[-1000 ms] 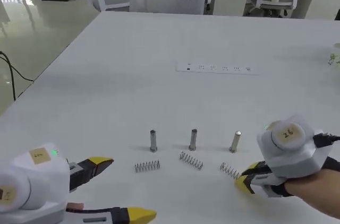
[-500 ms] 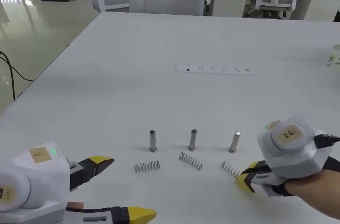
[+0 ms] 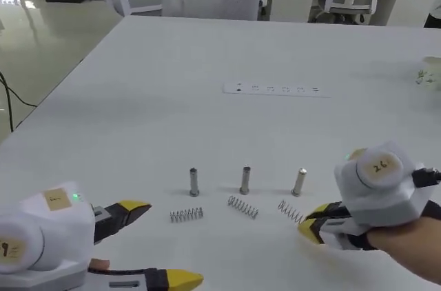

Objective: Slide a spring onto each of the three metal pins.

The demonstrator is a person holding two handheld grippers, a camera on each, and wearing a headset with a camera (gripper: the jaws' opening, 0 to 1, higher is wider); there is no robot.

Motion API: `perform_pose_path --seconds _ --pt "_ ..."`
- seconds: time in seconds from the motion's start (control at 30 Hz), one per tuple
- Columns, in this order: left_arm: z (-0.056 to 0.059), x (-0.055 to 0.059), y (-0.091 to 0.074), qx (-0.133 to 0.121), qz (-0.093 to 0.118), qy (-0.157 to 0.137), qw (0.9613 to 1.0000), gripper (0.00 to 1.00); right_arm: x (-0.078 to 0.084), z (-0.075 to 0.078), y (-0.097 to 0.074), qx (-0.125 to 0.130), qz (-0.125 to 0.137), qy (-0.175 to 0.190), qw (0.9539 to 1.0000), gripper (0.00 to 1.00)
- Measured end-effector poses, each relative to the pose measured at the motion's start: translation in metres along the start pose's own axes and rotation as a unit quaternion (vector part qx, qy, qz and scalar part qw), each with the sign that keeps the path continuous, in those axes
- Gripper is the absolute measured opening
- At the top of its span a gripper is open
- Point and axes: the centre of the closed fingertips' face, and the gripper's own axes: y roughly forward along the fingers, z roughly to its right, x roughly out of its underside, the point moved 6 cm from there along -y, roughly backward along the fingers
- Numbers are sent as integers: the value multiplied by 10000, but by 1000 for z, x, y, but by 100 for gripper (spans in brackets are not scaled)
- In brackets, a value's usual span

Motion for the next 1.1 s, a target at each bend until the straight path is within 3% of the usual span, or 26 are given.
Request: perform_pose_path --seconds 0.4,0.57,0.7,0.93,1.1 --pt "5 -9 6 232 -133 390 9989 71 -6 -16 -2 -219 143 -196 9995 7" --pt "6 -20 11 336 -65 479 9983 70 -12 -22 -4 -298 264 -246 9989 7" --pt "8 -28 18 471 -148 695 9964 69 -14 -26 -3 -367 303 -334 9983 7" --pt "7 -51 27 644 -124 958 9932 68 -12 -24 -2 -415 336 -342 9980 7" --pt "10 -63 46 731 -31 1021 9921 66 -12 -27 -2 -489 358 -416 9973 7"
